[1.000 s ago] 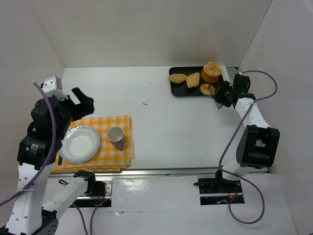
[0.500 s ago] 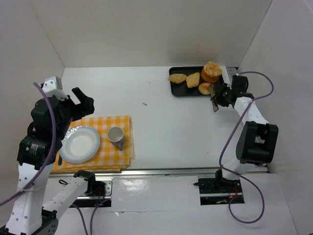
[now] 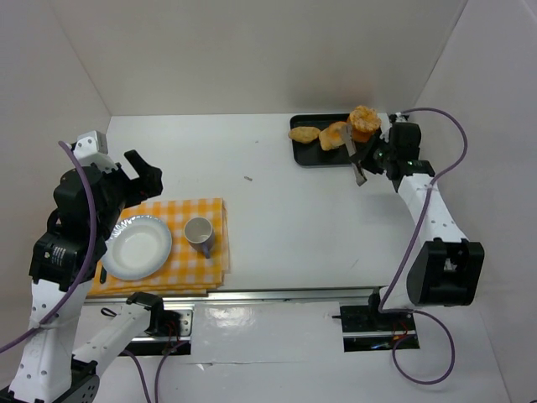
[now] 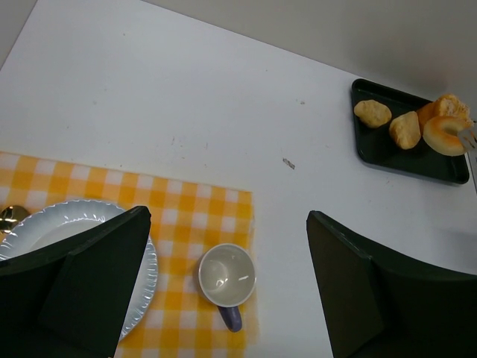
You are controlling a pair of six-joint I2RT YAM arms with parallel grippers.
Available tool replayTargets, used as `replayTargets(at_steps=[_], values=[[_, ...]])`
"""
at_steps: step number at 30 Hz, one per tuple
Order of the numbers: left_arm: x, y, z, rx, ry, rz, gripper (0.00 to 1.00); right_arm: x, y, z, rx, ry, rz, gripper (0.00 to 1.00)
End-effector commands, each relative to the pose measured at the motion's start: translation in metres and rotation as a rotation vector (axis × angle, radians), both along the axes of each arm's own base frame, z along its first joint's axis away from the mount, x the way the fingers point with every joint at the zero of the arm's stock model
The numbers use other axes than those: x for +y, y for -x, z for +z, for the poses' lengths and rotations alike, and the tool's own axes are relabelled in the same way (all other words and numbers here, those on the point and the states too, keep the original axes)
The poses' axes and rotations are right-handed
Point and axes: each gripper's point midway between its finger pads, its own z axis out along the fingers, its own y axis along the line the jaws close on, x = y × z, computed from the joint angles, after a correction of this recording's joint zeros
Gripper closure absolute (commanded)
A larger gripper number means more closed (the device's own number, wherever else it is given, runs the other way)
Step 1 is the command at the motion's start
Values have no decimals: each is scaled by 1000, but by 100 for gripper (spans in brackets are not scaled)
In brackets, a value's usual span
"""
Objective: Place the bread
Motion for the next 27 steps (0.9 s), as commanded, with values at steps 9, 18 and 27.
replayTargets(at_steps=[9,18,27], values=[[-6,-3,18,-66,3,-39,1,253,46,106,-319,-217,642,100],[8,4,39,-112,-13,26,1,459,126,57,-222,-243,1094,100],[12,5,43,-122,-24,42,1,548,179,-18,-68,-126,1318,100]])
